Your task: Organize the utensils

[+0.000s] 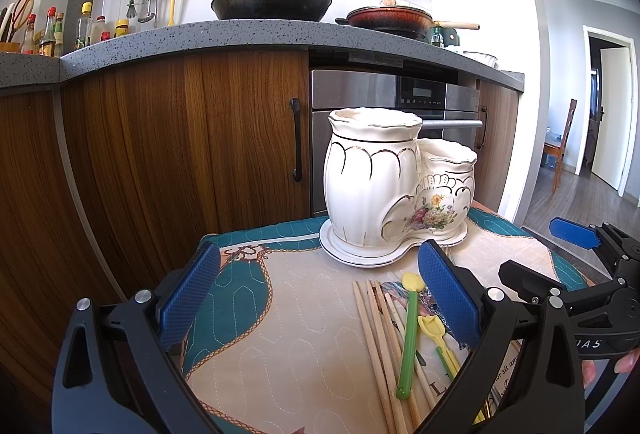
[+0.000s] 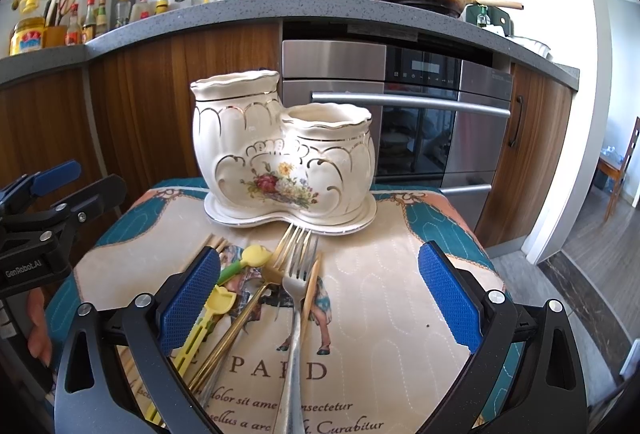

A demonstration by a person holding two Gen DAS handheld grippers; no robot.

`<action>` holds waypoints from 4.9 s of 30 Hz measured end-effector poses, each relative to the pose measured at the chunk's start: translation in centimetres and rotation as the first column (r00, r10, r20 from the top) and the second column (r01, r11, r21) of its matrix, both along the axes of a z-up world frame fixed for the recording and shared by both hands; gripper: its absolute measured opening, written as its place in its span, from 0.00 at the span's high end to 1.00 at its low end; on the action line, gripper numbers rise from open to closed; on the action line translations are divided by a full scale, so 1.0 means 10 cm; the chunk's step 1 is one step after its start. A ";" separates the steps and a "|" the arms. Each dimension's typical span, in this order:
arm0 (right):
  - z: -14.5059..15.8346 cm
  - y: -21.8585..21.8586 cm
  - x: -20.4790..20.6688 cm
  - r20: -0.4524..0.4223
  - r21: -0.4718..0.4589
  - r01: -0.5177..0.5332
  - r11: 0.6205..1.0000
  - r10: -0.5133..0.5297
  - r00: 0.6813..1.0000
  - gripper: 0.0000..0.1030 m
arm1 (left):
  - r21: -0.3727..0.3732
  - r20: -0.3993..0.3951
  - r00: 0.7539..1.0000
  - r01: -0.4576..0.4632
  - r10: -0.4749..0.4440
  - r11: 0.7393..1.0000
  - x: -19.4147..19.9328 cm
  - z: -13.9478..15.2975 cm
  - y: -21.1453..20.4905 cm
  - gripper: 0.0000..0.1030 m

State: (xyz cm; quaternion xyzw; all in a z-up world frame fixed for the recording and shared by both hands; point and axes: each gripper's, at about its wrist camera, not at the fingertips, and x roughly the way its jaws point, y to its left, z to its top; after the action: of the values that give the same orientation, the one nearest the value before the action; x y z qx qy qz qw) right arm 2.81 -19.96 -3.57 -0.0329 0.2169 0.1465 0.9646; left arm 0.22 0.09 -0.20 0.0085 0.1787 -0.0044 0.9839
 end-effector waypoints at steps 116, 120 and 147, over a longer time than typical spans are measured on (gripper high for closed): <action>-0.33 0.11 0.26 -0.349 -0.065 -0.184 0.981 0.151 0.925 0.93 | -0.229 -0.406 0.871 0.196 -0.277 0.953 0.33 -0.18 0.19 0.94; -0.23 0.05 0.17 -0.328 -0.023 -0.202 0.979 0.183 0.927 0.93 | -0.228 -0.398 0.874 0.200 -0.279 0.953 0.32 -0.16 0.18 0.94; 0.25 -0.48 0.16 -0.090 0.225 -0.112 0.968 0.135 0.987 0.94 | -0.210 -0.201 0.933 0.255 -0.297 0.944 0.12 0.33 0.21 0.94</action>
State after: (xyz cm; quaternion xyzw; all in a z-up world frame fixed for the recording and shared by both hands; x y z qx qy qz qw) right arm 4.38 -24.80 -1.04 0.0678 0.2473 0.2308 0.9386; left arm 1.40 2.15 3.15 -0.0559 0.2874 -0.1603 0.9426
